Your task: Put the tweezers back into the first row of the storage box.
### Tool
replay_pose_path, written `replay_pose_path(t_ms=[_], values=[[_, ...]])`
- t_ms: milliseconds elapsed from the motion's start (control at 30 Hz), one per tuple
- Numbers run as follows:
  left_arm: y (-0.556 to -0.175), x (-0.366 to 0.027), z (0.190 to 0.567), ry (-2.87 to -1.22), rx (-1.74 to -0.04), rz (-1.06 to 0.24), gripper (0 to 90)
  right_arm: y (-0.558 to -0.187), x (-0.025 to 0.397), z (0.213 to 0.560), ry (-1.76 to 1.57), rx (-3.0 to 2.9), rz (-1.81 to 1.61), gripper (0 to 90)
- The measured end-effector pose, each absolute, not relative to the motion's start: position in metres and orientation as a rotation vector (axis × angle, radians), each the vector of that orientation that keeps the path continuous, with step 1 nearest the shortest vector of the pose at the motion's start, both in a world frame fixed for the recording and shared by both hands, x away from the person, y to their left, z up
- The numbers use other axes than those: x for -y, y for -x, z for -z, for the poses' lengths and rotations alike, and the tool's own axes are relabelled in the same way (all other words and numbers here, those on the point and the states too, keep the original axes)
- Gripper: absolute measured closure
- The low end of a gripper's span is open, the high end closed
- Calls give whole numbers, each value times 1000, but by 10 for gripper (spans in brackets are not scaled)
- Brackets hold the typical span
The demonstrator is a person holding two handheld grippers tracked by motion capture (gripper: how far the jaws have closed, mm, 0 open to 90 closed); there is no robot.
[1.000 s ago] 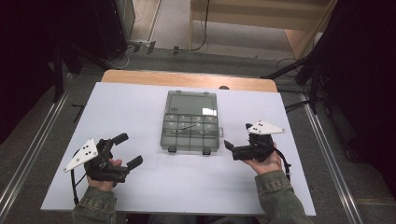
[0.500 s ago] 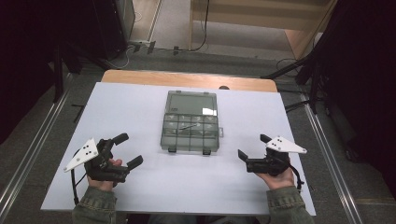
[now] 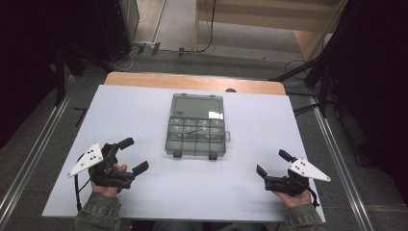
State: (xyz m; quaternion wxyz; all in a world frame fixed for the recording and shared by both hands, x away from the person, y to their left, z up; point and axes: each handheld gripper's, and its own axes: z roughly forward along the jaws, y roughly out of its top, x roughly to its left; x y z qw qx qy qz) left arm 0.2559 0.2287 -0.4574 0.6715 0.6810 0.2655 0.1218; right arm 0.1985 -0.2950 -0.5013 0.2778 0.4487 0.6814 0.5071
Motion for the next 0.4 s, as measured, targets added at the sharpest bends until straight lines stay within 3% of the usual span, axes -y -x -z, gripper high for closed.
replay_pose_path(t_ms=[400], values=[[-258, -227, 458, -1544, -598, -264, 0, -191, 299, 506, -1181, -1775, -1384, 0]])
